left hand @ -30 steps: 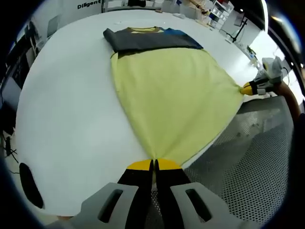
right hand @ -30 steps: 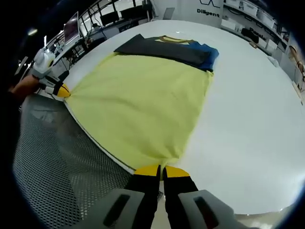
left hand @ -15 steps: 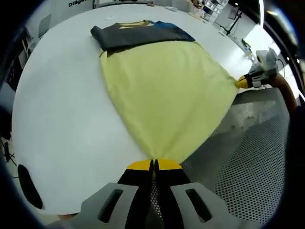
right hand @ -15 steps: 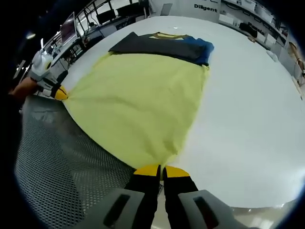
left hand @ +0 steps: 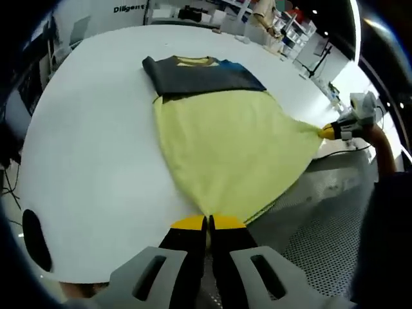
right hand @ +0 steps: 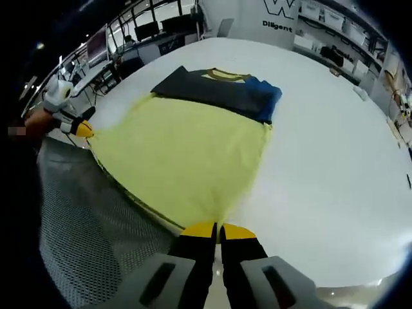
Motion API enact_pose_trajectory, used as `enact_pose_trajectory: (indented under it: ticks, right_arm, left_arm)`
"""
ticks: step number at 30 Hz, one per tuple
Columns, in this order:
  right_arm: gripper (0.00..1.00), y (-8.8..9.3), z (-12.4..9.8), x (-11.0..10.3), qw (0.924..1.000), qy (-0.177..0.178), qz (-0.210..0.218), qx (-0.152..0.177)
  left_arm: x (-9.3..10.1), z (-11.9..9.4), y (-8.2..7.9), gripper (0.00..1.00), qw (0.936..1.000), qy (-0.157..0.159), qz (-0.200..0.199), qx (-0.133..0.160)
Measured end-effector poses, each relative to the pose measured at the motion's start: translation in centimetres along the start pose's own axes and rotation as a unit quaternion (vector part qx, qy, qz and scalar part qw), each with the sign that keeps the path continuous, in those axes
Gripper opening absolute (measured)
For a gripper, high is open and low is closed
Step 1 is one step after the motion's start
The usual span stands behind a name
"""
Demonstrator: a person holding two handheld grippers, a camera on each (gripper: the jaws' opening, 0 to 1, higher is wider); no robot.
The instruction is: Fold the garment on the visible template until the final outline fits inside the template.
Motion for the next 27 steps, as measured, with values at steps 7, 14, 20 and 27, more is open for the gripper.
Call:
enact_pose_trajectory:
  ticks: [7, 14, 20, 27]
  right_arm:
    - [0.0, -1.9, -1.2, 1.0, 0.9994, 0.007, 0.008, 0.034]
    - [0.0, -4.9, -2.0, 2.0, 0.9979, 0.016, -0.003, 0.064]
    - [0.0, -7.7, -2.6, 3.2, 0.9958, 0.025, -0.014, 0.087]
    - [0.0, -11.1, -2.3, 4.7, 0.9936, 0.035, -0.026, 0.105]
  left_arm:
    - [-0.4, -1.5, -2.9, 0.0, 0.9989, 0.003, -0.005, 0.045]
    - [-0.9, -2.5, -5.9, 0.0, 0.9968, -0.001, 0.002, 0.08]
    - [-1.4, -3.3, -9.0, 0.0, 0.994, -0.006, 0.014, 0.108]
    - [-2.5, -3.1, -12.6, 0.0, 0.9905, -0.016, 0.027, 0.134]
Point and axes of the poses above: the point that each gripper's makers call its tool centre point, and the gripper's own axes: z roughly forward along the fingers, x roughly to its right, y roughly out of its underside, the point moved 7 cm from there along -z, roughly backward along the fingers, and after that the axes turned 1 degree about z, right-handed, at the moved point
